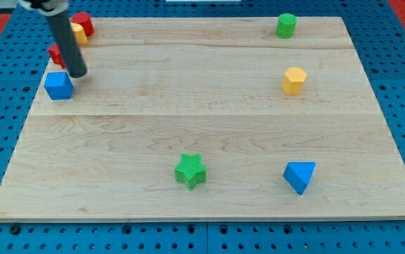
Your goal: Move the yellow hexagon towards left side
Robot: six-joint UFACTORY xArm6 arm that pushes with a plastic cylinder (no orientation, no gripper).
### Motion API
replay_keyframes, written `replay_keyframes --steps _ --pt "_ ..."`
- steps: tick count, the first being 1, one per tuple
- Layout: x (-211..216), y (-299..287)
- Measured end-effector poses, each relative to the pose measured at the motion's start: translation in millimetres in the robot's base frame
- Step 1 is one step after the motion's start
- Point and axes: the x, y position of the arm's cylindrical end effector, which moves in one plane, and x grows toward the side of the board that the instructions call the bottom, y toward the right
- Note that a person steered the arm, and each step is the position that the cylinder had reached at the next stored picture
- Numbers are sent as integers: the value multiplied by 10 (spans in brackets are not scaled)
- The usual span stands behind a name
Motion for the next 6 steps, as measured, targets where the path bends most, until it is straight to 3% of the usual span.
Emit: replay_keyframes --steps 1,2,5,6 --pt "469 -27" --pt "654 311" --pt "659 4140" --pt "310 4705"
